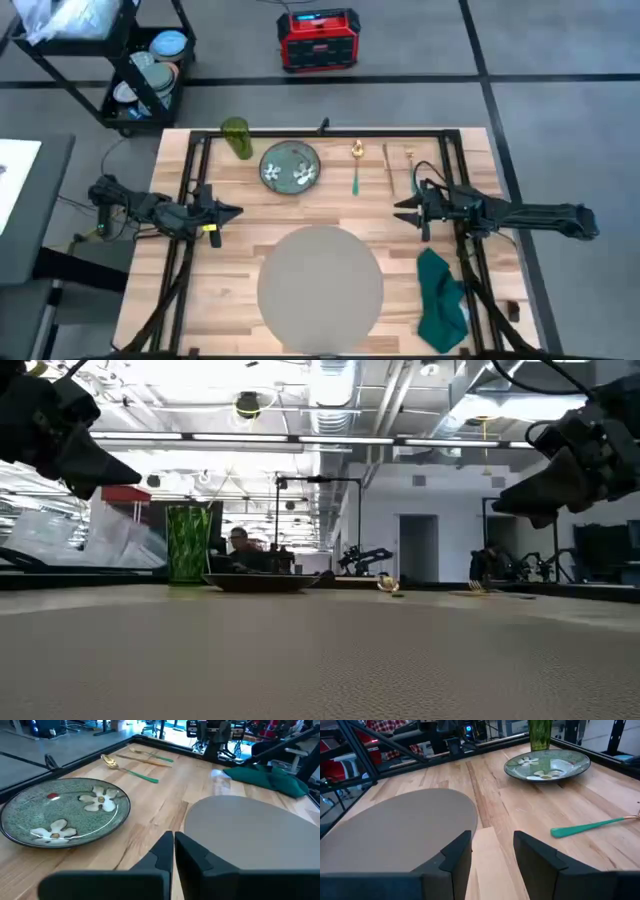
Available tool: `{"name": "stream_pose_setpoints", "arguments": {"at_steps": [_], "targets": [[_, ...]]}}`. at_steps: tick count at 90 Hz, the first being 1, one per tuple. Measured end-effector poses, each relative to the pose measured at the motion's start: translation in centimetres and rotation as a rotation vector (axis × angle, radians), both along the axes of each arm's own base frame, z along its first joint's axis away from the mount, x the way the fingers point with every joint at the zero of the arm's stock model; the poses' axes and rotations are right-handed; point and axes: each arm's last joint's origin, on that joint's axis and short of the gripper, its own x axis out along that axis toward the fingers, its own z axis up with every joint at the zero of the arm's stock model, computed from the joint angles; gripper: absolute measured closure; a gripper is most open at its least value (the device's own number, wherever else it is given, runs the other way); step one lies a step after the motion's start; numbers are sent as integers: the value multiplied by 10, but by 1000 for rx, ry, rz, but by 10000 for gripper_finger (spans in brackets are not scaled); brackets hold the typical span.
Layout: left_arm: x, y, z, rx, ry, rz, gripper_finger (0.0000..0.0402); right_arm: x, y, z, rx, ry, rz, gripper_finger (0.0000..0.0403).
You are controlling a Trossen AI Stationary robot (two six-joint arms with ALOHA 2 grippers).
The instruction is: Set table place
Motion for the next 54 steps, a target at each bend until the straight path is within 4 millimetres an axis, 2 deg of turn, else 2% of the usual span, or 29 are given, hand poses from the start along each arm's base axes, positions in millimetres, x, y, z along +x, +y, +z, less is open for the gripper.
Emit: {"name": "stream_pose_setpoints", "arguments": {"at_steps": [54], "targets": [[1, -1, 2, -15, -34, 0, 402, 0, 0, 0, 0, 1, 0, 266]]}}
